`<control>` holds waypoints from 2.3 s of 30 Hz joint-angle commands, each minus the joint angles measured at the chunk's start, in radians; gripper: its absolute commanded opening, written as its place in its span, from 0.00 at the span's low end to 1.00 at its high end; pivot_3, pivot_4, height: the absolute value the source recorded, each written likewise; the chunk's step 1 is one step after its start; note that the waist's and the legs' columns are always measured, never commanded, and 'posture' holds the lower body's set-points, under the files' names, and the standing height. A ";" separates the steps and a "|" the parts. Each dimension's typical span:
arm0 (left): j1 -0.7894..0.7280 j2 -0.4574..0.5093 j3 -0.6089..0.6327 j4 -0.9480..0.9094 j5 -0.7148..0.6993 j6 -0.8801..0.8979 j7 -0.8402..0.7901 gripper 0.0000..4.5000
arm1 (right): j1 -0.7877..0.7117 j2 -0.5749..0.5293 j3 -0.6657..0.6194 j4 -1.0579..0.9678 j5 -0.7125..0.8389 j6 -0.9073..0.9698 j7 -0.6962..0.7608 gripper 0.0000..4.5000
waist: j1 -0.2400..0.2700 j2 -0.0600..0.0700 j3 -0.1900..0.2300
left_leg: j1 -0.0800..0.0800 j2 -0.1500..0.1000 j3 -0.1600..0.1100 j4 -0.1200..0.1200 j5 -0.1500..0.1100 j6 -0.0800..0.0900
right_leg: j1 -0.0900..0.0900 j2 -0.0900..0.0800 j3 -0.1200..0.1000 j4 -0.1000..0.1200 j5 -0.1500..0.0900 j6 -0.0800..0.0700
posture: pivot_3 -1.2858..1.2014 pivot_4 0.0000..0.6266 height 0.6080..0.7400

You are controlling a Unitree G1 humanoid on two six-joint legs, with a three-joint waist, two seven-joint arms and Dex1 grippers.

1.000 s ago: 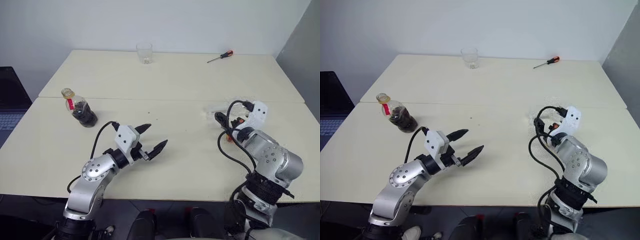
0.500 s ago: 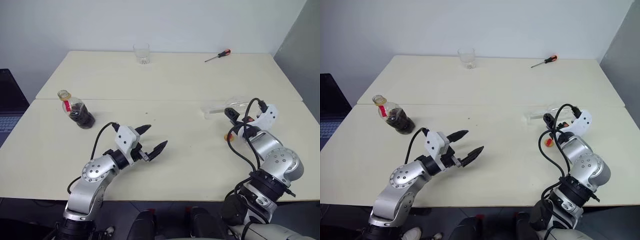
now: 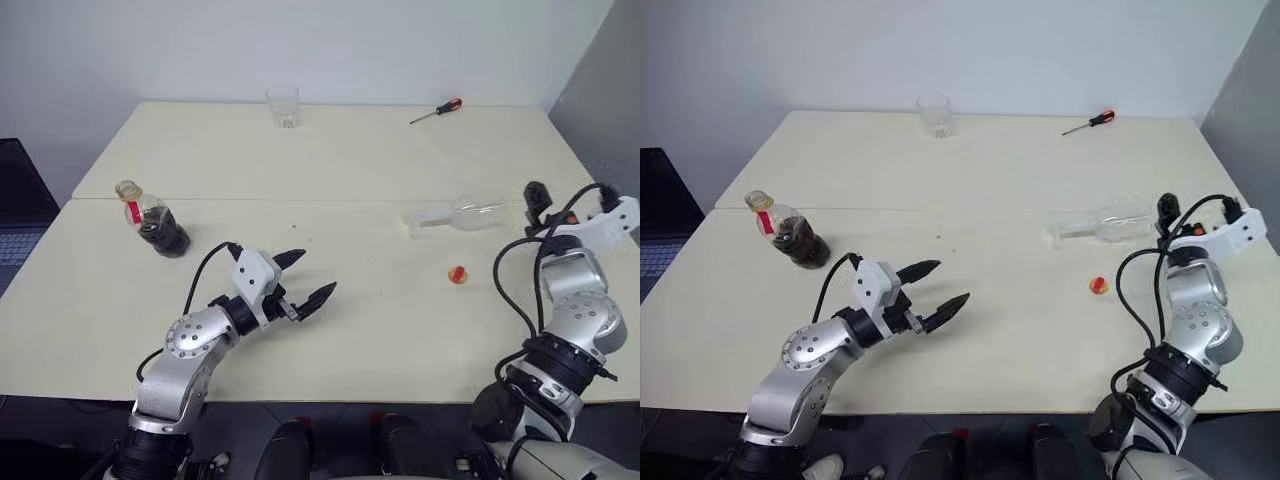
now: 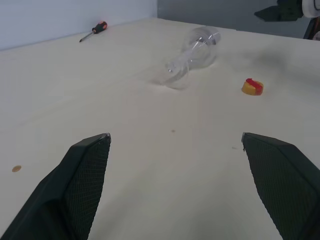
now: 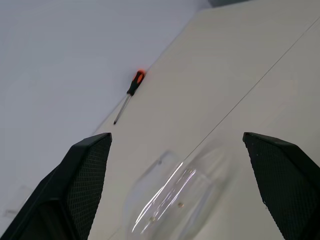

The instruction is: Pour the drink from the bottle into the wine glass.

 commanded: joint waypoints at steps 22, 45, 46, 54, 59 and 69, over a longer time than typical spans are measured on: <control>-0.026 0.005 0.019 0.009 -0.003 -0.043 -0.031 0.99 | 0.020 0.068 0.136 -0.133 0.500 0.096 -0.269 1.00 | 0.002 0.004 0.001 | -0.003 0.000 -0.004 0.000 0.000 0.000 | -0.001 -0.002 0.002 -0.001 0.000 0.000 | 0.52 0.24 1.00; -0.008 0.012 0.021 -0.028 -0.009 -0.014 -0.021 0.99 | 0.266 0.142 0.419 -0.201 0.600 -0.080 -0.432 1.00 | 0.000 0.005 0.001 | -0.003 0.001 -0.003 0.000 0.000 0.000 | 0.000 0.004 0.001 -0.005 0.000 0.000 | 0.52 0.24 1.00; -0.008 0.013 0.021 -0.028 -0.008 -0.013 -0.020 0.99 | 0.257 0.143 0.422 -0.191 0.593 -0.088 -0.432 1.00 | 0.000 0.005 0.001 | -0.003 0.001 -0.003 0.000 0.000 0.000 | 0.000 0.004 0.001 -0.005 0.000 0.000 | 0.52 0.24 1.00; -0.006 0.011 0.021 -0.023 -0.003 -0.021 -0.016 0.99 | 0.178 0.162 0.447 -0.073 0.520 -0.149 -0.386 1.00 | 0.000 0.005 0.001 | -0.003 0.001 -0.003 0.000 0.000 0.000 | 0.000 0.004 0.001 -0.005 0.000 0.000 | 0.52 0.24 1.00; -0.007 0.012 0.025 -0.019 -0.003 -0.029 -0.019 0.99 | 0.115 0.178 0.446 0.048 0.457 -0.207 -0.333 1.00 | 0.000 0.005 0.001 | -0.003 0.001 -0.003 0.000 0.000 0.000 | 0.000 0.004 0.001 -0.005 0.000 0.000 | 0.52 0.24 1.00; 0.007 0.020 0.030 -0.037 -0.022 -0.026 -0.040 0.99 | 0.040 0.171 0.419 0.220 0.387 -0.262 -0.250 1.00 | 0.000 0.005 0.001 | -0.003 0.000 -0.002 0.000 0.000 0.000 | 0.000 0.003 0.001 -0.005 0.000 0.000 | 0.52 0.24 1.00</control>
